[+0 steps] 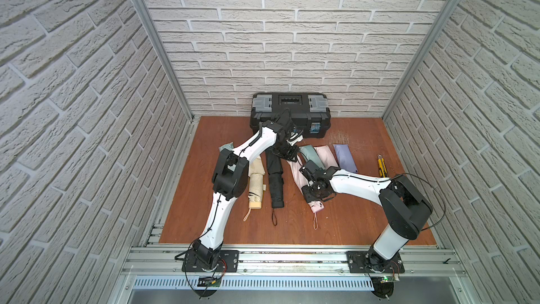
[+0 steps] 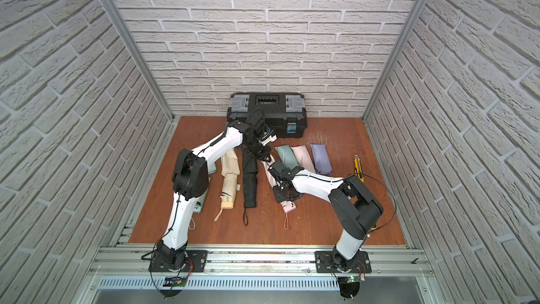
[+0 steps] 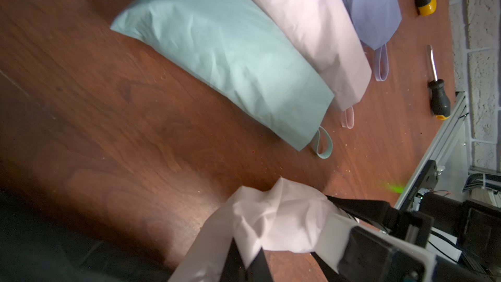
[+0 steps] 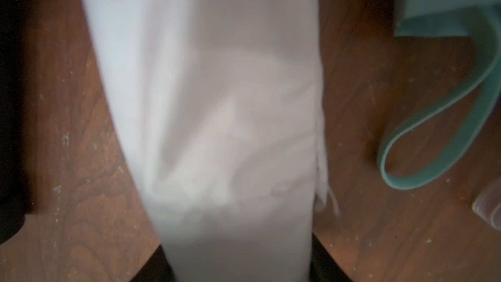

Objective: Take umbrellas out of sleeves
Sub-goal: Take out the umbrella from the umbrella sleeve, then move the umbrella to the center of the board, then place the umbrella sleeve at the center of the board.

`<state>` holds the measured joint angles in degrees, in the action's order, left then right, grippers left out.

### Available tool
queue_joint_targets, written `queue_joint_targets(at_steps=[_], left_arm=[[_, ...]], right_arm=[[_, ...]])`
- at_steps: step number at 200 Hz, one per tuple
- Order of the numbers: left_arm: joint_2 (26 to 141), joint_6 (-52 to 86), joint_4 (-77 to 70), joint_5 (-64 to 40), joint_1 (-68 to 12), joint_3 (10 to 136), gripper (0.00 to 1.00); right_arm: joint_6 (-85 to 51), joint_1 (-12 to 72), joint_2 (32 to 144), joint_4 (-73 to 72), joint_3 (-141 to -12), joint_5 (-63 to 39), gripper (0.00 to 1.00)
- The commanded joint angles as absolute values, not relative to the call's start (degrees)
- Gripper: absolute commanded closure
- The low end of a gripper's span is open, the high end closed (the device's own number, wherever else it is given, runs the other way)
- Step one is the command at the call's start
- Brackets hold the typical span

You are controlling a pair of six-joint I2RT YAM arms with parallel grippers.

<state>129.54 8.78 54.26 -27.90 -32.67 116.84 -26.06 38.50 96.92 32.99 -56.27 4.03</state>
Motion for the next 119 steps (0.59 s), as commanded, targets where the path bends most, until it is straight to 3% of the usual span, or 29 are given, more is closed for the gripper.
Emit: queue_joint_targets(at_steps=[1, 119], left_arm=[[130.8, 8.2, 55.3, -27.4, -31.8, 119.6, 1.0], [132.6, 7.0, 58.1, -26.5, -31.8, 123.5, 1.0]], right_arm=[[-27.9, 39.6, 94.3, 34.5, -54.7, 3.9, 0.45], [-30.0, 41.3, 92.6, 33.5, -51.6, 4.2, 0.45]])
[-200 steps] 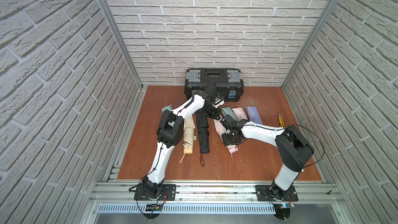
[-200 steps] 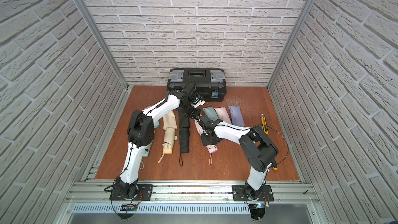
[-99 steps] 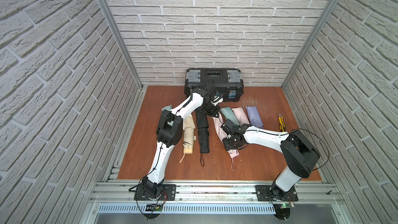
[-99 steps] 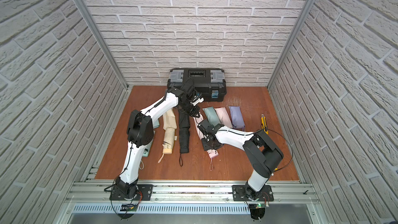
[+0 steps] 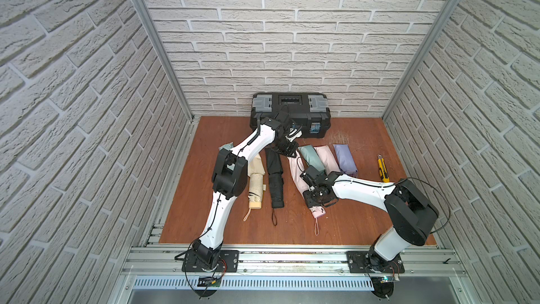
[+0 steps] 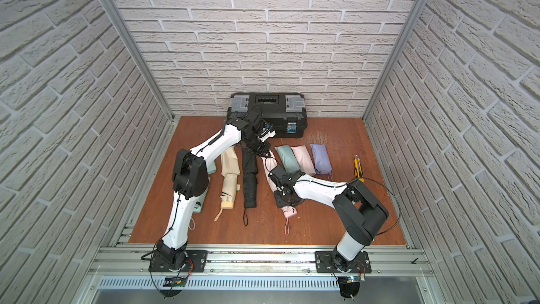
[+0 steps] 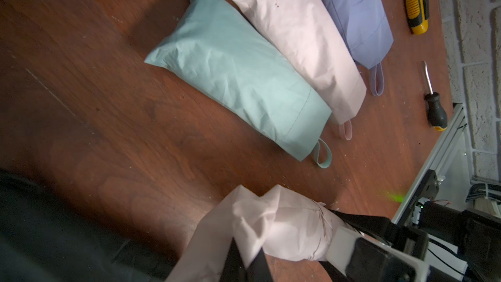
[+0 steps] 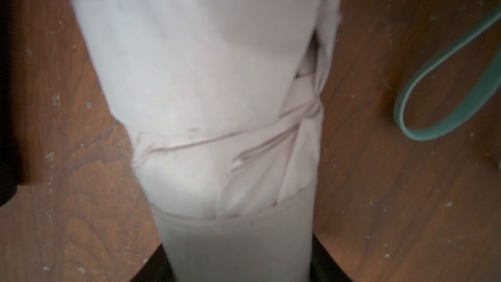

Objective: Take umbrellas out of sleeves
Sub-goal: Place the umbrella sleeve at the center of the board.

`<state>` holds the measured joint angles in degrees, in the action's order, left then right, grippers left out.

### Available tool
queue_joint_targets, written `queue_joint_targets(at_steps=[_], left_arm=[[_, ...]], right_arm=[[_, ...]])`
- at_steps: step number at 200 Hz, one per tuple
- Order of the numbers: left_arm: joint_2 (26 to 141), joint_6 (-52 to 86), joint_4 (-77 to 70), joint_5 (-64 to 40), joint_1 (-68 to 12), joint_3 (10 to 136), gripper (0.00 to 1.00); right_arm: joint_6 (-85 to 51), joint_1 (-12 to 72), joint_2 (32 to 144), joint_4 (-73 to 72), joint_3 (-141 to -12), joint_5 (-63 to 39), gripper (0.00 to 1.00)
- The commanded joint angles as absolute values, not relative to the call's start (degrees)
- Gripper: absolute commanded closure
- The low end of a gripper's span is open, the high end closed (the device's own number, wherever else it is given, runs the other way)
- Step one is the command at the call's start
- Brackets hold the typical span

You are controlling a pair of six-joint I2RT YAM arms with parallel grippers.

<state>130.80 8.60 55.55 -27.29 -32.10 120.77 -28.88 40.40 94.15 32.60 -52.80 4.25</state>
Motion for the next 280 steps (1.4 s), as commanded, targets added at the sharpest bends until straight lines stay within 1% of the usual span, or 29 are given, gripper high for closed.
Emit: queue_joint_targets(at_steps=[1, 89, 128, 181, 213, 250, 257, 266, 280], left_arm=[[132.7, 7.0, 58.2, -26.5, -31.8, 123.6, 1.0], [139.5, 2.2, 68.1, -17.4, -31.8, 137.6, 1.0], [143.6, -0.1, 71.2, -11.0, -32.1, 144.0, 1.0], [145.4, -1.3, 69.2, -5.3, -32.0, 147.4, 1.0], [145.5, -2.1, 66.7, -4.4, -32.0, 148.0, 1.0], [146.7, -3.1, 65.8, -3.9, -32.0, 149.7, 0.88], [146.9, -3.2, 65.8, -4.2, -32.1, 150.0, 0.84], [146.9, -3.3, 65.7, -4.5, -32.2, 150.1, 0.74], [146.5, -3.0, 64.9, -5.1, -32.2, 149.8, 0.68]], right_arm=[[-30.0, 41.3, 92.6, 33.5, -51.6, 4.2, 0.44], [-31.8, 41.4, 90.6, 33.4, -49.7, 5.8, 0.42], [-32.2, 41.4, 91.0, 32.3, -49.1, 6.5, 0.42], [-33.4, 41.6, 90.1, 30.2, -47.2, 7.7, 0.43], [-33.7, 42.0, 90.4, 30.3, -47.4, 8.3, 0.43], [-33.9, 42.3, 90.7, 30.3, -47.6, 9.0, 0.44], [-33.9, 42.4, 90.7, 30.3, -47.6, 9.1, 0.44], [-33.9, 42.4, 90.7, 30.4, -47.6, 9.1, 0.44], [-33.9, 42.5, 90.9, 30.5, -47.8, 9.2, 0.44]])
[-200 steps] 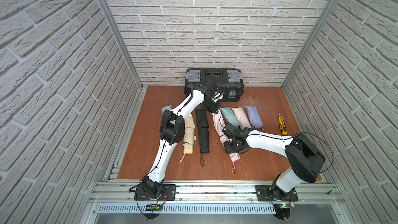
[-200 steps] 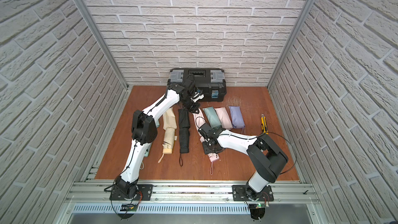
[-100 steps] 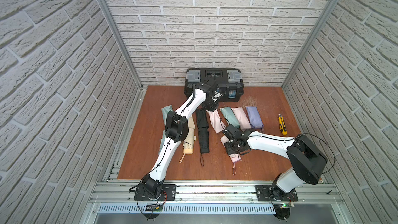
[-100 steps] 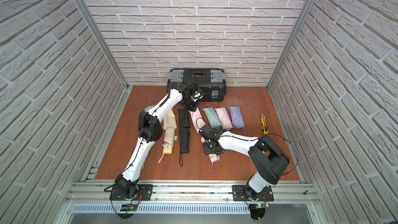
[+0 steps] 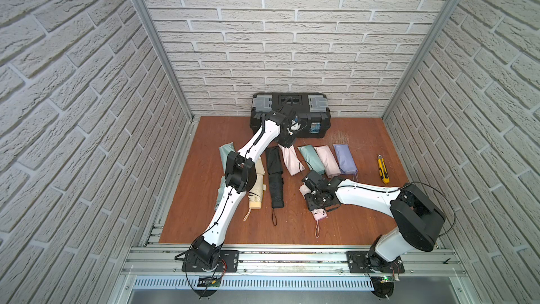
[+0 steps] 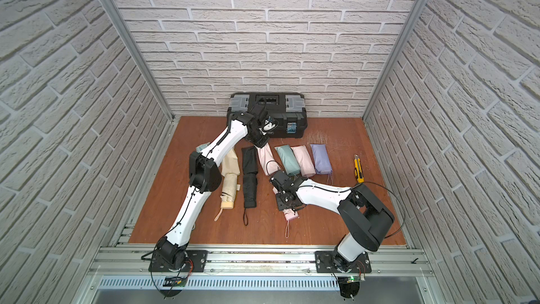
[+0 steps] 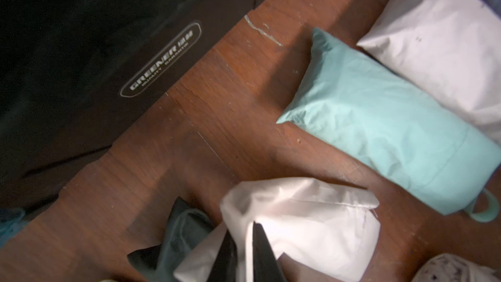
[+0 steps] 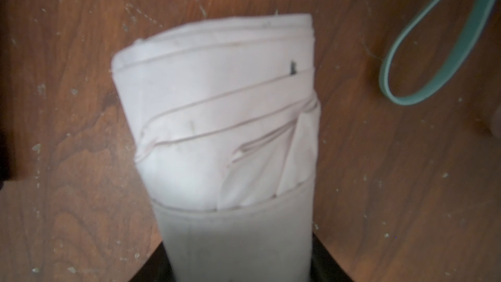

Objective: Take umbrellas out of sleeves
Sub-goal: Place the umbrella sleeve at the center of the board.

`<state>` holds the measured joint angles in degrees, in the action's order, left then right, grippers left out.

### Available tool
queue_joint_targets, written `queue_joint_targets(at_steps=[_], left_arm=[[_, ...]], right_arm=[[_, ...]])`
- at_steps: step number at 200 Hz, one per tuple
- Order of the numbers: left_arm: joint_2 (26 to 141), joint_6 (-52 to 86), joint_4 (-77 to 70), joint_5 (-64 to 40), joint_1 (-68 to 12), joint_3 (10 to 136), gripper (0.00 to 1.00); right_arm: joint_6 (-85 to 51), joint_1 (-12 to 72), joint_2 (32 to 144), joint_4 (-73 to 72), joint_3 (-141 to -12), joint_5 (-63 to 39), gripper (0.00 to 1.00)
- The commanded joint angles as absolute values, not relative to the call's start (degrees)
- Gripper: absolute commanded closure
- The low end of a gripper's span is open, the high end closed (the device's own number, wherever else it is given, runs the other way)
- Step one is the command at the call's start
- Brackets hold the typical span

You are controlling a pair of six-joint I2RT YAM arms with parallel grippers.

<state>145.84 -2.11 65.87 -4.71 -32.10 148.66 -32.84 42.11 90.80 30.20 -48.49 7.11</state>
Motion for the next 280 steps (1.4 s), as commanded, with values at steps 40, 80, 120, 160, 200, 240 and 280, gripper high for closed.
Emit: queue_joint_targets(at_steps=[40, 80, 120, 160, 200, 240, 280], left_arm=[[144.3, -0.9, 62.9, -5.9, -32.2, 149.4, 0.55], [133.0, 3.7, 58.4, -7.7, -31.2, 138.0, 0.56], [115.7, 8.3, 49.2, -12.1, -31.0, 115.6, 0.55], [100.9, 15.8, 35.8, -19.7, -31.1, 93.1, 0.55], [94.1, 14.0, 32.6, -18.3, -30.9, 84.1, 0.56], [92.3, 13.5, 31.6, -19.0, -30.4, 81.6, 0.56], [90.5, 14.9, 31.3, -22.3, -28.5, 81.8, 0.56]], right_arm=[[-34.3, 42.7, 91.8, 32.1, -49.3, 9.5, 0.44], [-35.3, 42.7, 93.7, 31.9, -52.1, 8.0, 0.43], [-36.0, 42.7, 96.6, 33.2, -56.3, 8.8, 0.42], [-37.2, 42.7, 100.2, 34.6, -61.7, 9.1, 0.42], [-42.5, 42.6, 102.1, 34.9, -65.2, 7.1, 0.43], [-51.1, 43.1, 103.2, 34.9, -68.3, 2.6, 0.42], [-58.6, 43.8, 105.4, 39.5, -72.9, 4.5, 0.41]])
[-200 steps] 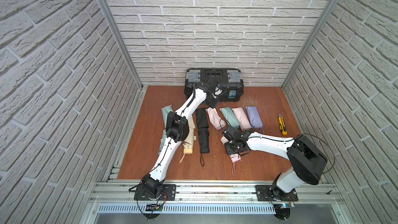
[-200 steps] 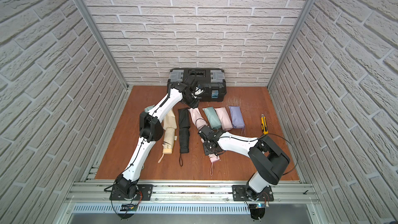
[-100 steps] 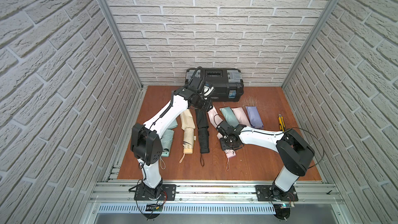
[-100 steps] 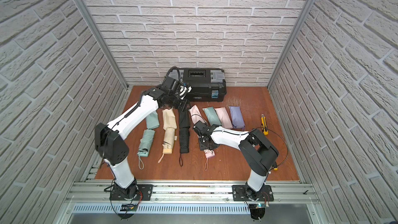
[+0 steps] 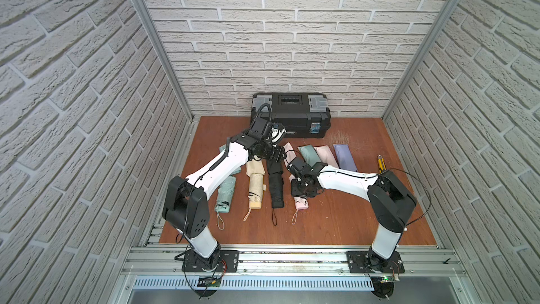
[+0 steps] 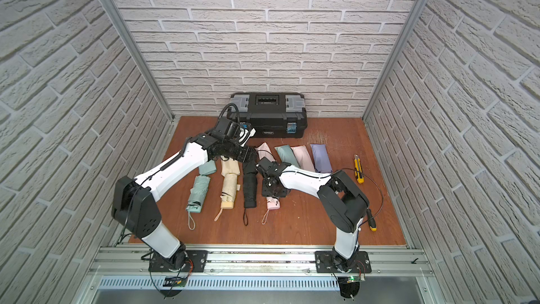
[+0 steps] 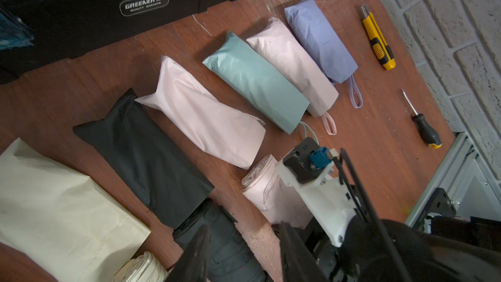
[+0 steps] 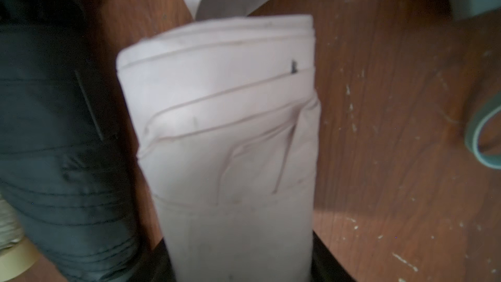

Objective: Take umbrellas out of sleeves
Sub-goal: Place the umbrella sleeve at the center of the board.

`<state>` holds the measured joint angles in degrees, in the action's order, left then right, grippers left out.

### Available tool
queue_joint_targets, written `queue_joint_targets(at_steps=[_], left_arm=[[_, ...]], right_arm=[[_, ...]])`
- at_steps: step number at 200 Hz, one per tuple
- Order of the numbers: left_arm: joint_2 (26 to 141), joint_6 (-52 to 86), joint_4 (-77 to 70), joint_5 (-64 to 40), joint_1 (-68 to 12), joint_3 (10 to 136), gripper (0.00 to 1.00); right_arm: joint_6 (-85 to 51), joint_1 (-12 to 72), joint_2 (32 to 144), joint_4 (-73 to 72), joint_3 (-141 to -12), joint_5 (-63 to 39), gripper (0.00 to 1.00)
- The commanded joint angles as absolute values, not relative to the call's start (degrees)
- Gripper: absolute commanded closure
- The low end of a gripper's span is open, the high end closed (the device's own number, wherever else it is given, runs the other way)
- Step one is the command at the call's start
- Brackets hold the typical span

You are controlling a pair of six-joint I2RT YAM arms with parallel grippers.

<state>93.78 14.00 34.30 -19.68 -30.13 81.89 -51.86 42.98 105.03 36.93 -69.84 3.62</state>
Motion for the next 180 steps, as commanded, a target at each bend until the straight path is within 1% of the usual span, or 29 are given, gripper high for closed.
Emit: queue_joint_targets(at_steps=[1, 50, 87, 123, 149, 180], left_arm=[[90.5, 15.0, 31.3, -22.3, -28.5, 81.7, 0.56], [88.5, 14.5, 31.4, -22.0, -28.0, 81.2, 0.55], [88.5, 14.5, 31.5, -22.1, -27.8, 81.3, 0.55], [88.9, 14.7, 31.3, -22.6, -27.4, 81.3, 0.55], [89.3, 14.9, 31.2, -23.2, -27.0, 81.2, 0.55], [90.5, 15.8, 30.4, -25.6, -26.2, 81.2, 0.55]], right_arm=[[-58.7, 43.8, 105.4, 39.6, -73.0, 4.5, 0.41], [-63.2, 44.2, 106.2, 39.6, -73.1, 5.8, 0.39], [-62.0, 44.7, 106.1, 39.9, -73.6, 5.4, 0.32], [-59.9, 44.8, 102.1, 42.4, -72.9, 8.6, 0.32], [-57.2, 44.5, 98.3, 45.8, -72.8, 13.5, 0.32], [-52.7, 41.5, 95.1, 46.3, -71.0, 15.0, 0.34]])
